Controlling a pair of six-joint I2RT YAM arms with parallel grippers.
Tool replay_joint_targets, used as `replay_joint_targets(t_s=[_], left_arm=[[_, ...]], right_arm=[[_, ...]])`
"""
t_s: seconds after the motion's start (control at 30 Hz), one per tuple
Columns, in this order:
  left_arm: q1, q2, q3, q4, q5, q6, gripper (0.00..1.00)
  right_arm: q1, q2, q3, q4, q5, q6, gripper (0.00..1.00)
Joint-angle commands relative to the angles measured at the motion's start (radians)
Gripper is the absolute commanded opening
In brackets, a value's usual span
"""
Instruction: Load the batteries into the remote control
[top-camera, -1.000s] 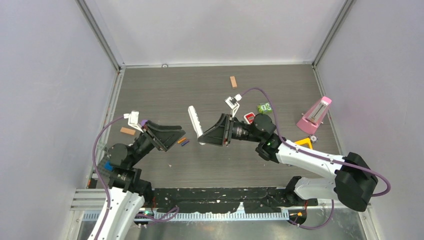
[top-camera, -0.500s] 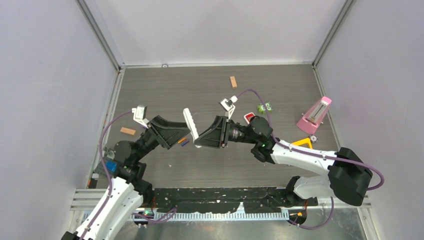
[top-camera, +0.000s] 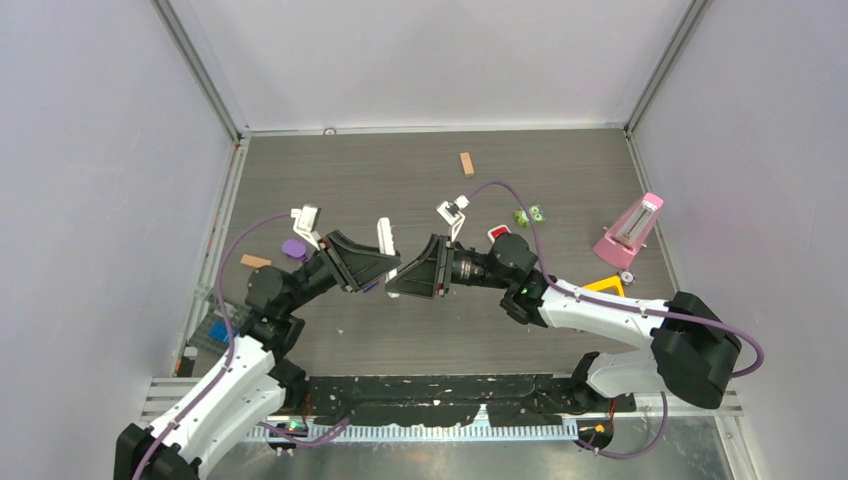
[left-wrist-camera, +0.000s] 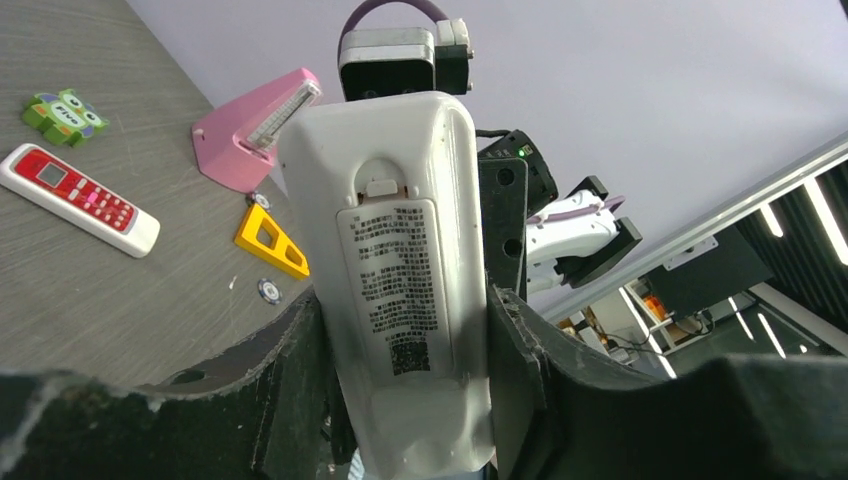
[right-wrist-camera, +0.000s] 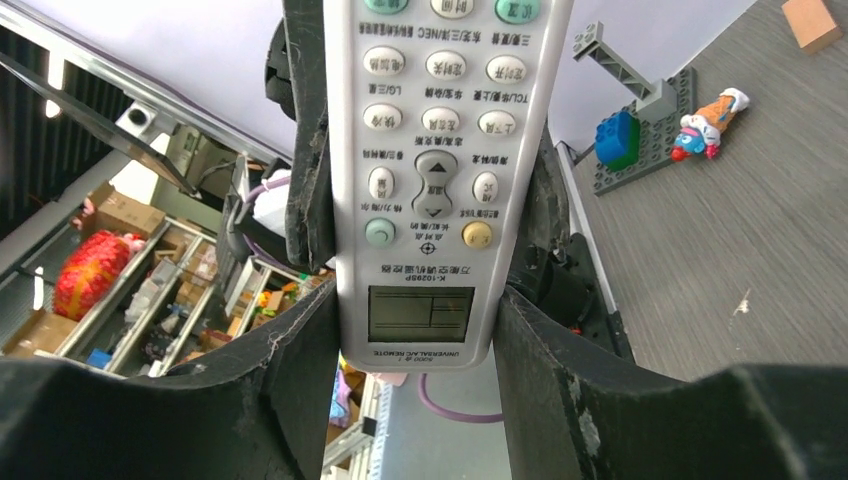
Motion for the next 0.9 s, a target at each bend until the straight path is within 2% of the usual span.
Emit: replay_joint_targets(t_s=[0.0,0.1,0.13,0.17,0.2,0.23,0.27,0.33,0.4,0.53,0.6,0.63,0.73,0.87], left_arm=[[-0.013,0.025,0.049,0.032,0.006,0.076,0.38],[-0.013,0.033,0.061,-0.006,0.043,0.134,0.07],[-0.012,0.027,0.066,-0.042,0.048,0.159,0.00],[-0.014,0.020,0.069,-0.066,0.047,0.184,0.00],[-0.013,0.014,0.067,-0.082,0.046,0.209,0.00],[-0.013,0.004,0.070,-0.109,0.042,0.243,0.00],[-0.013,-0.005,0.077,-0.136,0.034,0.284,0.00],[-0.013,-0.018,0.108,-0.238,0.018,0.381,0.00],[-0.014,-0.023,0.148,-0.346,0.013,0.495,0.00],[-0.014,-0.014,0.234,-0.587,0.010,0.765,0.00],[-0.015,0.001,0.266,-0.661,0.030,0.873,0.00],[-0.016,0.008,0.280,-0.690,0.047,0.912,0.00],[-0.034,0.043,0.310,-0.685,0.095,0.958,0.00],[-0.109,0.078,0.377,-0.788,0.052,1.091,0.00]], right_arm=[[0.008,-0.006,0.043,-0.019,-0.003,-0.063,0.26],[0.008,-0.004,0.039,-0.023,-0.004,-0.067,0.28],[0.008,-0.005,0.035,-0.024,-0.001,-0.065,0.31],[0.008,-0.010,0.027,-0.025,0.005,-0.064,0.35],[0.008,-0.014,0.023,-0.024,0.008,-0.064,0.44],[0.007,-0.025,0.011,-0.030,0.018,-0.069,0.49],[0.007,-0.042,0.005,-0.042,0.024,-0.075,0.61],[0.005,-0.077,0.010,-0.122,0.045,-0.125,0.73],[0.004,-0.127,0.011,-0.230,0.070,-0.196,0.81],[0.003,-0.273,0.019,-0.474,0.186,-0.345,0.88],[0.003,-0.330,0.059,-0.680,0.273,-0.450,0.89],[0.002,-0.352,0.075,-0.718,0.301,-0.472,0.90],[0.000,-0.348,0.195,-0.886,0.380,-0.551,0.90],[0.000,-0.269,0.372,-1.037,0.437,-0.588,0.89]])
